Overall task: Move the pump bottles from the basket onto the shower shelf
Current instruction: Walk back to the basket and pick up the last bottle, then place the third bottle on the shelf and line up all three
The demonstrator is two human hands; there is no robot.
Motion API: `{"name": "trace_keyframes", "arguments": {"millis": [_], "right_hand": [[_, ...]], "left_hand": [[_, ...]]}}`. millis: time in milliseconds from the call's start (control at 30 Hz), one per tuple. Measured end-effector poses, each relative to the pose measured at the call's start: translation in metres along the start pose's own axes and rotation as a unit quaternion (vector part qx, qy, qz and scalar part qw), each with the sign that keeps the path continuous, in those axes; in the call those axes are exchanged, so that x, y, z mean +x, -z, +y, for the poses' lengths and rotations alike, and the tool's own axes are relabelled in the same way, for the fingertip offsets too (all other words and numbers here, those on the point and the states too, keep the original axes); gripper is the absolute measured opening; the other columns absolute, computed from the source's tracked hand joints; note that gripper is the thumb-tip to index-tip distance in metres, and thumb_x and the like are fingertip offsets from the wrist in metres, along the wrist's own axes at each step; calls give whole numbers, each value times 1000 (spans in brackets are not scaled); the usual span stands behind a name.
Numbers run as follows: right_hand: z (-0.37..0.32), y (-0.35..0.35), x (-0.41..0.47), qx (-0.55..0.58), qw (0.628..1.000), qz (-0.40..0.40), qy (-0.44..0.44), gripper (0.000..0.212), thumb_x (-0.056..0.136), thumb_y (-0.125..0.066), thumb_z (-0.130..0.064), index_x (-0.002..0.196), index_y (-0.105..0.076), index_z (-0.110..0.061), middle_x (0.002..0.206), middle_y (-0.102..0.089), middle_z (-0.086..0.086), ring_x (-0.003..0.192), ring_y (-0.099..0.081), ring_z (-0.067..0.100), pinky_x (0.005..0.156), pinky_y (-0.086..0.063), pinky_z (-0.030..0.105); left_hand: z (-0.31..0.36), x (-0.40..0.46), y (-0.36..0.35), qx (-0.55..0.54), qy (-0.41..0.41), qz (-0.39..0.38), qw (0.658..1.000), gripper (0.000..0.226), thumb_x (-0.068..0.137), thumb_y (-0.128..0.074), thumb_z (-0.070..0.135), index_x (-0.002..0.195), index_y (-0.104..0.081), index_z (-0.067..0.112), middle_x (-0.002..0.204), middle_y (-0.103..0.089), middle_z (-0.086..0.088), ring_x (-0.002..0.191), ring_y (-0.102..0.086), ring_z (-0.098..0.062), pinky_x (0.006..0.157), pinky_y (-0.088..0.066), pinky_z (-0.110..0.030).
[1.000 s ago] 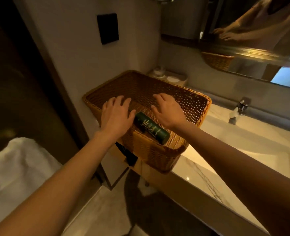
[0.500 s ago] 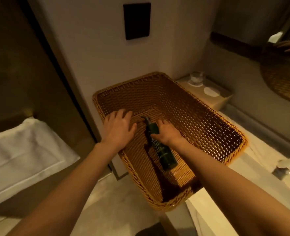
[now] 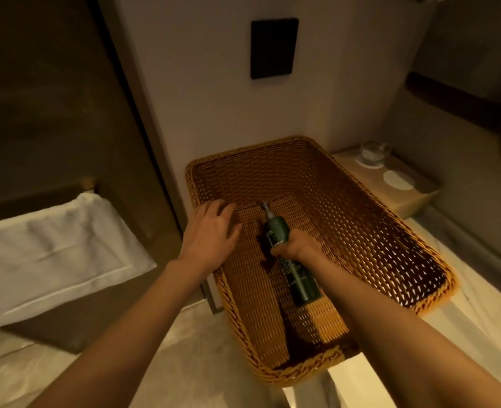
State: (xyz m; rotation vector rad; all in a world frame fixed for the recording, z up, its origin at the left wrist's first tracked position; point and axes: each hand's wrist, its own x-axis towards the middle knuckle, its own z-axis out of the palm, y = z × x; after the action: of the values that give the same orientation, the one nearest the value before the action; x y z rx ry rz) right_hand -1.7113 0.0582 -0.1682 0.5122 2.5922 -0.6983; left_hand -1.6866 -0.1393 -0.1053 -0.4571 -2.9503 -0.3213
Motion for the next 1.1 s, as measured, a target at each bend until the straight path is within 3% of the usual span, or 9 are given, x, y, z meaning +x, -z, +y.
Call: {"name": "trace_keyframes", "arguments": {"millis": [200,400,500,700,800,933,1100], "right_hand": [[-52,56,-55,118,973,111,164,65,73,-71,-46,126,-45,-18,115,-61,6,98,-61,24,84,-50,38],[-140,84,-143,177,902,176,354,66,70,-74,-43,126,-45,-23,115,-62,-1,100,-61,17,85,-52,41],[-183,74,-189,218,856,176,434,66,71,-74,-37,128,-43,-22,119,-60,-1,103,-59,16,86,-51,39],[-262,14,-275,262,794,148,528,64,71,-74,-40,126,-45,-25,121,-61,-4,104,-58,13,88,-51,37],[-297,-31,-319,268,778,98,560,56,73,-74,-40,120,-47,-24,119,-61,-3,101,-57,11,85,-49,31],[-337,-103,-379,288,752,10,593,47,74,-75,-35,111,-47,-24,107,-59,-9,95,-57,8,73,-45,19],[-367,-208,-448,291,731,-82,612,53,72,-75,-37,116,-47,-25,112,-60,-8,100,-58,11,83,-52,31]], "left_hand": [[1,-18,26,-154,68,20,986,48,95,-45,36,138,-44,15,139,-47,-8,128,-44,-26,106,-36,-37],[-9,-46,89,-271,106,82,953,45,98,-40,36,138,-44,16,136,-49,-7,123,-49,-23,95,-39,-30],[-28,-74,124,-355,156,116,914,40,99,-36,33,134,-48,16,136,-53,-6,125,-49,-22,92,-37,-28],[-95,-172,184,-574,274,107,764,35,99,-33,39,120,-55,21,119,-60,-2,108,-57,-20,96,-42,-38],[-137,-233,200,-661,321,134,665,34,99,-37,37,117,-57,16,116,-63,-7,105,-62,-25,97,-47,-40],[-195,-322,207,-740,379,194,521,31,97,-42,31,110,-58,8,112,-63,-16,101,-64,-29,89,-52,-39],[-237,-440,210,-752,439,277,407,28,97,-41,26,94,-60,6,99,-62,-19,94,-63,-31,96,-49,-43]]}}
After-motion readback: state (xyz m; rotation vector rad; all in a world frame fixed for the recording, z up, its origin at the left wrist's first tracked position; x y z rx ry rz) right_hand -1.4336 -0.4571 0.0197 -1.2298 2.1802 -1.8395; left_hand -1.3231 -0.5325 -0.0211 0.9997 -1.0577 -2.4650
